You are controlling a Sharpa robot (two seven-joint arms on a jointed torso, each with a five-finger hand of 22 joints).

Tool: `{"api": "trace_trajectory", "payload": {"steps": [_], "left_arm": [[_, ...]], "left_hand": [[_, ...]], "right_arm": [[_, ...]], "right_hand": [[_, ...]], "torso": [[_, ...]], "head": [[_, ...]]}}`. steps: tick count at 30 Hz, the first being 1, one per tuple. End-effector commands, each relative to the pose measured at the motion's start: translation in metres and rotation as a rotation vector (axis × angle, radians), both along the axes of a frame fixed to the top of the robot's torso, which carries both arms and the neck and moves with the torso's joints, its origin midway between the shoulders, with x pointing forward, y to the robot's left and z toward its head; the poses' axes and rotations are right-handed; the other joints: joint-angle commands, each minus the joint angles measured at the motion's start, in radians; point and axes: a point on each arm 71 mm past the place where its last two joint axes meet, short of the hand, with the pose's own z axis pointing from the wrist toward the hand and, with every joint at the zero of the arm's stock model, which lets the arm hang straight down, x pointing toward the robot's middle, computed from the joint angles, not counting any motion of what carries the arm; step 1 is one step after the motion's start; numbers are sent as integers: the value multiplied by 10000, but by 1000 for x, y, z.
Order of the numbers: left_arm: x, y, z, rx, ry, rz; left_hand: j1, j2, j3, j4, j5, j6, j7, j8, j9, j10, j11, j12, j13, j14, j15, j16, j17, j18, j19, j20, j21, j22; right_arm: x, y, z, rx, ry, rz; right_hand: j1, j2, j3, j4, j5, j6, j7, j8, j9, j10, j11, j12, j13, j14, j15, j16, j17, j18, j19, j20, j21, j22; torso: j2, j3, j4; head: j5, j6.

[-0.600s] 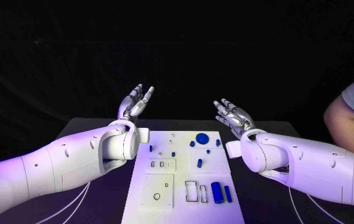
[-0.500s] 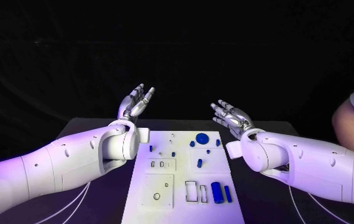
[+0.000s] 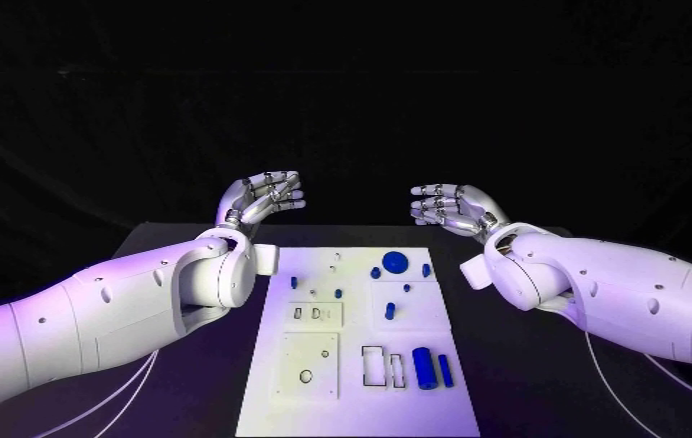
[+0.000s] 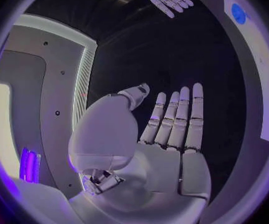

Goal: Assemble the parts on the task board

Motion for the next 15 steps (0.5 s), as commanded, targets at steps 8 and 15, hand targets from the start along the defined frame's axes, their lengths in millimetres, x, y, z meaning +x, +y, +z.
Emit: {"api": "trace_trajectory", "payload": {"steps": [8, 15], "left_arm": [[-18, 1, 17, -69, -239, -1625], [-33, 0, 30, -330, -284, -2050]], "left_hand": [[267, -160, 197, -290, 1, 399, 461, 58, -9, 596, -153, -150, -73, 266, -121, -72, 98, 121, 323, -169, 130, -17], [189, -259, 177, -310, 0, 342, 538, -42, -61, 561, -91, -335, -86, 169, -69, -211, 94, 102, 283, -145, 91, -62]], "right_arm": [[5, 14, 18, -4394, -1848, 1726], [6, 28, 29, -6761, -2245, 2270]], "right_hand": [[-18, -899, 899, -424, 216, 2571, 492, 460, 299, 3015, -614, -222, 105, 3510, -855, 1003, 933, 359, 2666, -639, 1403, 488], [95, -1070, 443, -547, 617, 2822, 271, 340, 407, 3042, -855, -211, 257, 4681, -1321, 2734, 2386, 305, 3333, -1183, 3205, 1597]], "torso": [[525, 5, 16], [898, -19, 74]], "head": [[-45, 89], [-101, 167]]}}
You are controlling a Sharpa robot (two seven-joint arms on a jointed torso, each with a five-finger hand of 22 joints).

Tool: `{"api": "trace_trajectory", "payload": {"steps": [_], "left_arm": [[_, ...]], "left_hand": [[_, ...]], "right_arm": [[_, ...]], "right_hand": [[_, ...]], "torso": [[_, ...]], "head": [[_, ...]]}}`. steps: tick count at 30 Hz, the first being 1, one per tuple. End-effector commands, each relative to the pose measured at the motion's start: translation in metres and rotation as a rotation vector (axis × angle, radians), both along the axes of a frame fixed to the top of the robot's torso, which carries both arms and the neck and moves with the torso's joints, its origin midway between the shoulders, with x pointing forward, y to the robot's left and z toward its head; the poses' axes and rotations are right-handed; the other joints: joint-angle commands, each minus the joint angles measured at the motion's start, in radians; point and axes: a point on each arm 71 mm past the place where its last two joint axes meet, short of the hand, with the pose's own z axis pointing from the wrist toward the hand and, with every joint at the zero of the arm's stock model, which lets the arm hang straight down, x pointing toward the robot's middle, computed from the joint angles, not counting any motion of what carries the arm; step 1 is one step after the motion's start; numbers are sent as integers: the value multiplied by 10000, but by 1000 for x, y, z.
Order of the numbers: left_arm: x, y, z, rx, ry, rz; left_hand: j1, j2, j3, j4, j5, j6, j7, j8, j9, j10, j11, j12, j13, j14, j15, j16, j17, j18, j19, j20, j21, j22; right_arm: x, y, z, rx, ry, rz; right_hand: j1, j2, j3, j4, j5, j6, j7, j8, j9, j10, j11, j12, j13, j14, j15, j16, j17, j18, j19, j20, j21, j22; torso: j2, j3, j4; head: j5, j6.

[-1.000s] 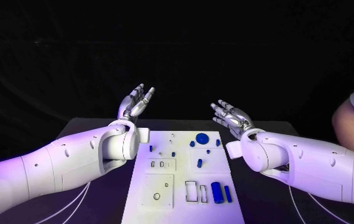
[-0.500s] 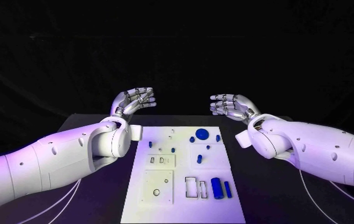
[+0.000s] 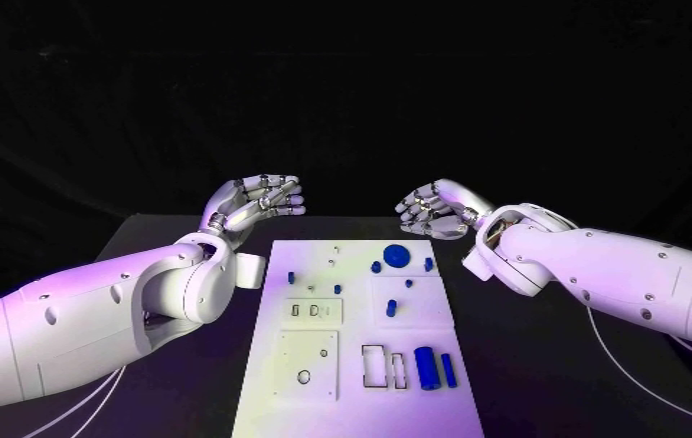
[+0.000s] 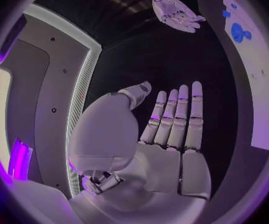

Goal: Assemble the parts on the task board

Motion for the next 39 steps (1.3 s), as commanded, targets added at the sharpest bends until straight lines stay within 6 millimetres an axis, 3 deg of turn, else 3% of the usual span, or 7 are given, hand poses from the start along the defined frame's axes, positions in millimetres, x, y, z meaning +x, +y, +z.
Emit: {"api": "trace_trajectory", "payload": {"steps": [1, 6, 13, 18, 19, 29, 39], "left_arm": [[-7, -8, 6, -171, -56, -706], [-16, -10, 14, -603, 174, -887], [-21, -11, 22, -777, 153, -929], [-21, -10, 28, -529, -110, -915], [-21, -10, 28, -488, -150, -913], [-20, -10, 32, -298, -297, -899], [-19, -8, 34, -300, -395, -711]], "left_hand": [[-14, -58, -28, -50, 1, 8, 427, -52, -12, 13, 74, -46, -10, -65, 13, -46, -1, 103, 31, 25, -5, -13], [-58, -71, -42, -37, 1, -5, 457, -84, -29, 4, 97, -110, -9, -110, 36, -104, -5, 98, -1, 42, -32, -37], [-86, -77, -45, -46, 0, -51, 471, -141, -56, -30, 121, -206, -9, -196, 70, -199, -15, 93, -50, 68, -72, -71], [-82, -78, -42, -56, 0, -54, 476, -151, -61, -34, 126, -227, -8, -218, 78, -222, -17, 91, -64, 75, -83, -80], [-80, -79, -42, -60, 0, -54, 477, -153, -63, -35, 128, -233, -7, -225, 80, -230, -18, 91, -68, 77, -86, -83], [-99, -104, -59, -70, -1, -60, 498, -174, -73, -44, 144, -281, -6, -267, 97, -281, -22, 89, -101, 94, -111, -104], [-125, -112, -76, -66, -1, -76, 531, -200, -86, -63, 168, -331, -6, -295, 115, -322, -22, 88, -131, 110, -135, -124]], "right_arm": [[-1, 7, -2, -2573, -325, 367], [-4, 20, 8, -3851, -966, 465], [-8, 36, 14, -4889, -1464, 794], [-10, 43, 15, -5359, -1775, 1012], [-10, 44, 15, -5407, -1810, 1037], [-12, 53, 10, -5844, -1892, 1311], [-13, 58, 2, -6459, -1709, 1377]], "right_hand": [[43, -283, -303, -160, 254, 513, -187, -49, 150, 329, -258, 120, 190, 1262, -500, 1864, 1516, 147, 756, -523, 1881, 1150], [-56, -372, -227, -65, 228, 598, -326, -46, 304, 235, -438, 788, 493, 1733, -735, 3685, 2673, 183, 870, -730, 3450, 2263], [-150, -439, 5, 63, 88, 684, -363, -12, 416, -74, -446, 1006, 590, 2023, -763, 4562, 3129, 194, 880, -769, 4185, 2832], [-224, -552, 147, 207, 35, 755, -408, 43, 539, -194, -474, 1216, 673, 2391, -800, 5494, 3535, 163, 1174, -790, 4886, 3486], [-237, -582, 185, 248, 31, 739, -402, 37, 567, -238, -473, 1255, 686, 2549, -803, 5859, 3815, 61, 1543, -794, 5405, 4197], [-268, -672, 244, 370, -18, 612, -395, -24, 633, -529, -452, 1297, 698, 3070, -784, 7230, 5248, -173, 2339, -780, 6557, 5816], [-310, -737, 224, 491, -42, 529, -473, -55, 700, -719, -486, 1352, 676, 3513, -810, 8277, 6466, -390, 3084, -797, 7524, 7248]], "torso": [[305, -26, 61], [570, -67, 134], [796, -127, 226], [923, -142, 273], [941, -145, 279], [1033, -173, 359], [1103, -173, 356]], "head": [[-48, 62], [-171, 161], [-302, 189], [-298, 144], [-305, 149], [-291, 157], [-267, 133]]}}
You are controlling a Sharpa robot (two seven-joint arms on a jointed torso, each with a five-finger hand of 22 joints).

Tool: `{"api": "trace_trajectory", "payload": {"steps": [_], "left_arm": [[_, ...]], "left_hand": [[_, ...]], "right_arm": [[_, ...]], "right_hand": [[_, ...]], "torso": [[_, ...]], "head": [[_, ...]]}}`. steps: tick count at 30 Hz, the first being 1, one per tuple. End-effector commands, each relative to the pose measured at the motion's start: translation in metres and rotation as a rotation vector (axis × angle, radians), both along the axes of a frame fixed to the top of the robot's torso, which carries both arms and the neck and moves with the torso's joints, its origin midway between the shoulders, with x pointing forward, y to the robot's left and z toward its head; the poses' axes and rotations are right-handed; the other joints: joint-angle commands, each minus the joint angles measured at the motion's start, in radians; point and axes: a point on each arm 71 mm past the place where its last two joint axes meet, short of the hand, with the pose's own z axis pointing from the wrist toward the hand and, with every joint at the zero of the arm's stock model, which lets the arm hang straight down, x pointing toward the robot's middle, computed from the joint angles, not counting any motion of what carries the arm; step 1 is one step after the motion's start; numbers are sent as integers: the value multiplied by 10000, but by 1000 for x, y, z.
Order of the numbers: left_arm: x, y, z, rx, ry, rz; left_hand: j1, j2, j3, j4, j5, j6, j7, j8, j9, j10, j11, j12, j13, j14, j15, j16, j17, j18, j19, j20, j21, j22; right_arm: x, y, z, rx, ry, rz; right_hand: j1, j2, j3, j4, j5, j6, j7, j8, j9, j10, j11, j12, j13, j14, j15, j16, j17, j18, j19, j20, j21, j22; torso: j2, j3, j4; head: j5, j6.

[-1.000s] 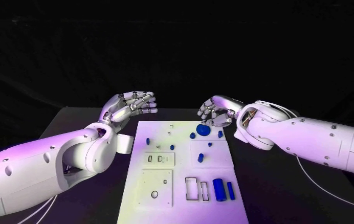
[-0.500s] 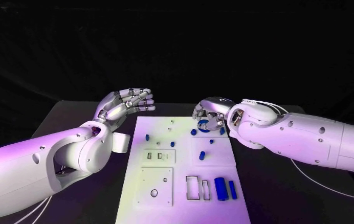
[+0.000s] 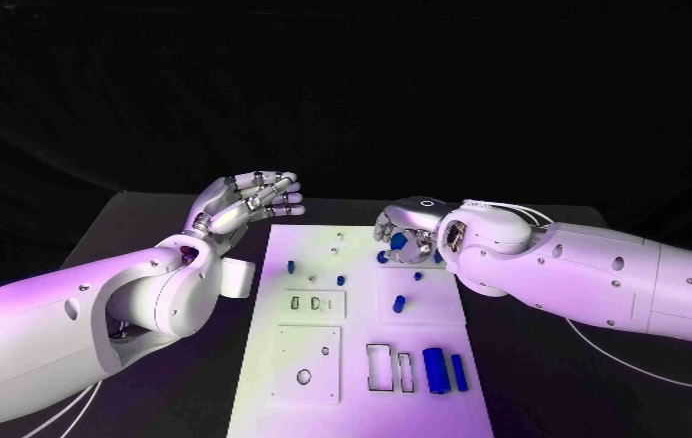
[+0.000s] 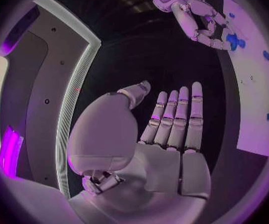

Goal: Assemble the parts on the task board

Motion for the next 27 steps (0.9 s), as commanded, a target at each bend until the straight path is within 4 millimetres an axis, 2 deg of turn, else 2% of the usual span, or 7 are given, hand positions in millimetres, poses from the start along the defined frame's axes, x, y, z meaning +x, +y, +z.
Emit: {"api": "trace_trajectory", "payload": {"steps": [1, 9, 16, 27], "left_arm": [[0, 0, 3, 2, -192, 62], [0, -1, 5, -37, -188, 23], [0, -1, 6, -39, -186, 19], [0, -1, 5, -31, -131, 7]], "left_hand": [[-39, -29, -21, -11, 2, -75, 534, -46, -16, -23, 59, -47, -7, -62, 31, -53, -11, 90, -57, 38, -59, -10], [-46, -31, -26, -9, 1, -78, 542, -51, -19, -26, 65, -58, -7, -64, 35, -60, -10, 90, -62, 42, -63, -14], [-62, -29, -33, -1, 1, -82, 553, -60, -23, -31, 74, -75, -7, -71, 42, -74, -10, 90, -73, 48, -72, -22], [-82, -22, -40, 11, 2, -91, 566, -74, -29, -40, 85, -98, -6, -81, 51, -92, -9, 90, -85, 57, -82, -31]], "right_arm": [[0, 0, -5, -740, 40, -53], [3, 0, -10, -845, 49, -139], [3, 2, -14, -853, 95, -137], [2, 5, -15, -711, 8, -78]], "right_hand": [[22, -67, 0, 69, -66, -41, 4, -51, 24, -60, -7, 47, -16, 110, 1, 226, 276, -122, 161, -6, 189, 282], [48, -1, 64, 110, -55, 24, 37, -15, 62, -46, 4, 91, -18, 205, 4, 444, 531, -174, 333, -7, 414, 613], [78, 68, 178, 156, -61, 110, 37, 27, 108, 22, 5, 155, -23, 349, 4, 739, 898, -246, 577, -11, 723, 1074], [52, 155, 317, 263, -111, 255, 16, 100, 175, 163, -15, 232, -36, 451, -7, 1016, 1242, -318, 806, -12, 1029, 1537]], "torso": [[48, -1, -11], [104, 0, 39], [129, -3, 42], [162, 0, 43]], "head": [[7, -44], [-17, -100], [3, -143], [39, -145]]}}
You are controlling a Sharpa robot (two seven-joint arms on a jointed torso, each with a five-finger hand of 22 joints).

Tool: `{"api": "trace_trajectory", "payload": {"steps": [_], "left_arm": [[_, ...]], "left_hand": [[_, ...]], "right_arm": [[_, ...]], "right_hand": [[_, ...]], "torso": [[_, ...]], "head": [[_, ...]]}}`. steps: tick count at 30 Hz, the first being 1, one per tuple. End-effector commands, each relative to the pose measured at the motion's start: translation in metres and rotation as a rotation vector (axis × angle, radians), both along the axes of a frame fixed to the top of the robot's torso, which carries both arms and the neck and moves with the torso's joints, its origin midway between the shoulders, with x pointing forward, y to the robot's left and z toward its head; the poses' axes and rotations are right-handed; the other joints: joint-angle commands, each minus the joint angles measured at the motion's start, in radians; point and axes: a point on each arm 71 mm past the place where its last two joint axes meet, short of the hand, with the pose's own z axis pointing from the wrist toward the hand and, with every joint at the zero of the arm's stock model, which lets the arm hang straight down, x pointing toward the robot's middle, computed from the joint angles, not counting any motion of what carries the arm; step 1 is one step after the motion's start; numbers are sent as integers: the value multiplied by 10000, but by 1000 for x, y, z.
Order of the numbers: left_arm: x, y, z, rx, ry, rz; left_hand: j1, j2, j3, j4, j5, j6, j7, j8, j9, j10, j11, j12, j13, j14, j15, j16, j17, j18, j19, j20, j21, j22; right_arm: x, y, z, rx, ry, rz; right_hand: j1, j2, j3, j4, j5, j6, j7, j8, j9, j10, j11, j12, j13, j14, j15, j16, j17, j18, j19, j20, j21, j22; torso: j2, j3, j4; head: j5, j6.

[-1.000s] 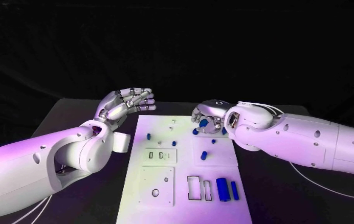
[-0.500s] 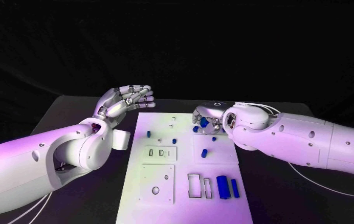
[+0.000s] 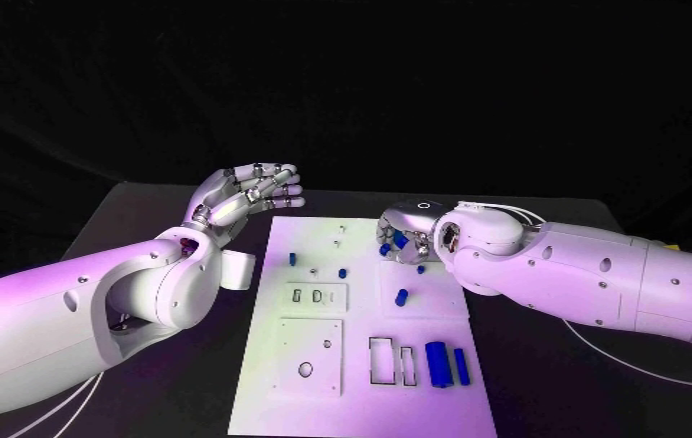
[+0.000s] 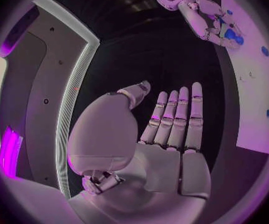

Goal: Assemble the parts on the task board

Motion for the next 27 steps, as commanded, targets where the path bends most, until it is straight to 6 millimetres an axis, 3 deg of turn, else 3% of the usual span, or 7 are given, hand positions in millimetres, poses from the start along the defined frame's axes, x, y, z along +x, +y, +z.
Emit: {"api": "trace_trajectory", "payload": {"steps": [1, 6, 9, 10, 13, 17, 27], "left_arm": [[0, -1, 2, -44, -55, -57], [0, -1, 2, -47, -27, -66], [0, -1, 2, -51, 3, -87], [0, -2, 2, -54, 13, -97], [0, -2, 2, -58, 33, -119], [0, -2, 2, -62, 51, -145], [0, -2, 1, -87, 124, -192]], "left_hand": [[-83, -22, -40, 11, 2, -91, 566, -57, -13, -4, 49, -59, -7, -45, 14, -54, -9, 91, -48, 20, -43, -14], [-88, -21, -42, 14, 2, -96, 571, -63, -16, -9, 53, -68, -7, -48, 17, -60, -9, 91, -52, 23, -46, -17], [-91, -20, -43, 15, 2, -98, 573, -65, -17, -11, 55, -71, -7, -49, 18, -61, -9, 91, -53, 24, -47, -18], [-100, -17, -47, 21, 2, -106, 581, -73, -20, -20, 60, -84, -8, -51, 22, -69, -8, 92, -57, 27, -50, -22], [-107, -14, -50, 26, 2, -110, 585, -78, -23, -25, 64, -93, -8, -51, 24, -73, -7, 92, -59, 30, -53, -24], [-107, -14, -50, 26, 2, -110, 585, -78, -23, -25, 64, -93, -8, -51, 24, -73, -7, 92, -59, 30, -53, -24], [-123, -3, -56, 38, 1, -124, 594, -94, -29, -40, 73, -117, -9, -51, 30, -84, -4, 94, -63, 36, -58, -31]], "right_arm": [[0, 1, 0, -109, -105, 68], [1, 1, 0, -45, -167, 30], [1, 1, 1, 70, -309, -60], [2, 0, 2, 102, -362, -105], [3, 0, 2, 122, -527, -205], [4, 0, 4, 122, -798, -326], [-1, 3, 9, 444, -1407, -309]], "right_hand": [[-1, 102, 83, 30, -38, 90, -27, 62, 21, 73, 2, 54, -17, 74, 8, 54, 16, -184, 72, -12, 59, 43], [7, 193, 205, 106, -44, 247, -86, 156, 96, 239, -45, 121, -28, 90, -26, 157, 125, -235, 225, -31, 272, 377], [117, 411, 364, 150, -87, 539, -218, 381, 273, 598, -167, 268, -7, 159, -123, 371, 410, -304, 439, -101, 558, 828], [226, 533, 470, 120, -503, 633, -270, 490, 380, 743, -211, 325, 8, 180, -183, 438, 481, -326, 499, -146, 648, 967], [428, 703, 667, -7, -641, 821, -339, 756, 651, 999, -320, 433, 49, 219, -250, 570, 656, -372, 623, -223, 827, 1259], [558, 763, 775, -190, -635, 864, -384, 1054, 1027, 1239, -405, 522, 97, 249, -322, 682, 789, -428, 764, -297, 1033, 1602], [582, 691, 858, -324, -608, 755, -352, 1157, 1258, 1228, -388, 495, 107, 257, -321, 739, 847, -451, 800, -317, 1120, 1746]], "torso": [[24, -1, 7], [38, -7, 15], [46, -4, 13], [54, -5, 14], [68, -4, 23], [78, -10, 34], [82, -11, 39]], "head": [[-3, -4], [-6, -22], [8, -34], [4, -30], [-4, -14], [-10, -12], [16, -14]]}}
